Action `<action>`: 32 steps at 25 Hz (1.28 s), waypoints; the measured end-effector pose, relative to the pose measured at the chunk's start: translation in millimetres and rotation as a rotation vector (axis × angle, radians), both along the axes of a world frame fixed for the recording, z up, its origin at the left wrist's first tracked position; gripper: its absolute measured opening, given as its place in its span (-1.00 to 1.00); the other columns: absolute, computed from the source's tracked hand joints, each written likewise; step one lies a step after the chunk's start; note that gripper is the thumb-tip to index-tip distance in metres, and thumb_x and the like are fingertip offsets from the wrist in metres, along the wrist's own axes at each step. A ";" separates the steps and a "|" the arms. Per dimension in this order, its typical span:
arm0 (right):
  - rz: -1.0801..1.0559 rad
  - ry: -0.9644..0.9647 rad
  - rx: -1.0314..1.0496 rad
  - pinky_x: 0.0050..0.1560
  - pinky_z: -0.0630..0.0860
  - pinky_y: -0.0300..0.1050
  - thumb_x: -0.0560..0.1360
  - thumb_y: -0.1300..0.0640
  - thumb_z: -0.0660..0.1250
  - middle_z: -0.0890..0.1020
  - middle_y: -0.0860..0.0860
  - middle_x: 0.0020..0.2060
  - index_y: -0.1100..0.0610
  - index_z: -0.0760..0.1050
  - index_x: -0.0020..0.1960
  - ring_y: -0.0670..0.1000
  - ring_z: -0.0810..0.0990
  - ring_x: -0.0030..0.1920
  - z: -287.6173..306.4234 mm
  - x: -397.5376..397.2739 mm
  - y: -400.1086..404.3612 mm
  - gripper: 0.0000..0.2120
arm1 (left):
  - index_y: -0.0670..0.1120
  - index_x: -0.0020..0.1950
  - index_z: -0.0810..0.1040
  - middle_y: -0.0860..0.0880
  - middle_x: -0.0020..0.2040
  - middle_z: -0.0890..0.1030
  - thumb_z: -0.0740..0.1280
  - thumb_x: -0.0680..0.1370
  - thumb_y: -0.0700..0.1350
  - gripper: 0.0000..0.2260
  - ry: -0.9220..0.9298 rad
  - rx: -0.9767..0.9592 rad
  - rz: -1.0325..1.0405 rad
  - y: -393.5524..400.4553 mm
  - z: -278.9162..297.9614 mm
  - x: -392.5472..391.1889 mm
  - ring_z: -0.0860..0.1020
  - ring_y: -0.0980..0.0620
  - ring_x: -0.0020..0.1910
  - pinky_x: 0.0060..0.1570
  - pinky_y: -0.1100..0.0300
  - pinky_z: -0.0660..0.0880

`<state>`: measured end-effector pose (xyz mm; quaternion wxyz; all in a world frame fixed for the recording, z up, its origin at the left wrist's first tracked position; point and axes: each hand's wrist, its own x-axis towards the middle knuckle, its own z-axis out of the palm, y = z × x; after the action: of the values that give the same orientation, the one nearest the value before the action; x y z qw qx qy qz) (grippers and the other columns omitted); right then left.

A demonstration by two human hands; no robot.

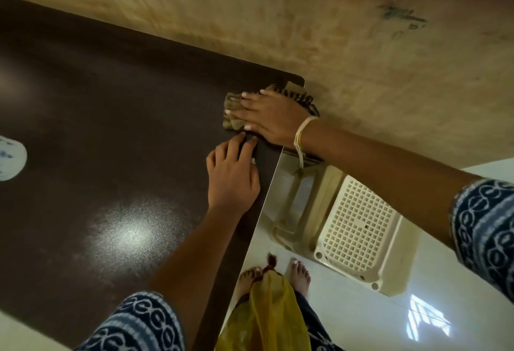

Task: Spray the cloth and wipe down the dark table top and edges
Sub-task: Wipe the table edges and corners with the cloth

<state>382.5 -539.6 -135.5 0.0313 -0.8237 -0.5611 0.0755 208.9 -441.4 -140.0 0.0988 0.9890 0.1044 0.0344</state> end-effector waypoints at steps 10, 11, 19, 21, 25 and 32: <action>-0.283 -0.043 0.024 0.47 0.12 0.12 0.66 -0.07 -0.02 0.26 0.09 0.52 0.03 0.11 0.56 0.14 0.16 0.54 2.8 9.3 20.8 -0.50 | -0.02 0.33 0.46 -0.05 0.34 0.47 0.18 0.54 -0.07 -0.64 -0.028 -0.019 0.006 1.6 -1.0 -1.8 0.41 -0.09 0.25 0.23 -0.05 0.32; -0.189 -0.046 0.010 0.47 0.11 0.12 0.66 -0.07 -0.03 0.25 0.07 0.53 0.01 0.10 0.57 0.13 0.15 0.54 2.1 -5.7 16.0 -0.50 | -0.03 0.28 0.47 -0.06 0.30 0.48 0.18 0.53 -0.07 -0.67 -0.035 -0.022 0.008 2.2 -1.5 -1.0 0.42 -0.10 0.22 0.21 -0.06 0.33; -0.482 0.161 0.023 0.45 0.18 0.06 0.67 -0.09 -0.02 0.18 0.10 0.55 0.01 0.09 0.57 0.16 0.16 0.53 9.6 60.0 22.5 -0.50 | 0.00 0.26 0.48 -0.04 0.29 0.48 0.18 0.53 -0.07 -0.69 -0.027 -0.049 0.011 1.6 -0.3 -0.9 0.42 -0.09 0.24 0.24 -0.06 0.35; -0.526 0.133 0.018 0.46 0.19 0.05 0.67 -0.07 -0.04 0.20 0.11 0.54 0.05 0.07 0.57 0.16 0.17 0.52 4.0 57.1 26.7 -0.50 | -0.01 0.26 0.48 -0.05 0.29 0.49 0.17 0.53 -0.06 -0.68 -0.037 -0.053 0.005 2.3 -0.9 -1.8 0.43 -0.09 0.24 0.23 -0.05 0.35; -0.512 0.007 0.005 0.48 0.16 0.11 0.66 -0.09 -0.04 0.29 0.11 0.50 0.01 0.13 0.56 0.14 0.16 0.53 -5.4 25.5 18.2 -0.50 | -0.06 0.24 0.53 -0.06 0.26 0.52 0.23 0.52 -0.10 -0.70 -0.073 -0.147 -0.059 6.3 2.3 -4.9 0.47 -0.07 0.21 0.21 -0.02 0.38; -0.776 -0.024 -0.001 0.51 -0.03 0.10 0.65 -0.11 -0.07 0.20 0.06 0.55 -0.02 0.13 0.56 0.12 0.11 0.55 -2.0 -67.2 44.2 -0.50 | -0.08 0.31 0.49 -0.06 0.34 0.49 0.22 0.56 -0.09 -0.67 -0.123 -0.167 -0.089 139.5 23.8 -115.5 0.41 -0.04 0.36 0.43 -0.09 0.22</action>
<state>315.3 -495.5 -137.5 0.0507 -0.9756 -0.2081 0.0488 93.3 -301.8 -116.3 0.1883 0.9771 0.0565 0.0818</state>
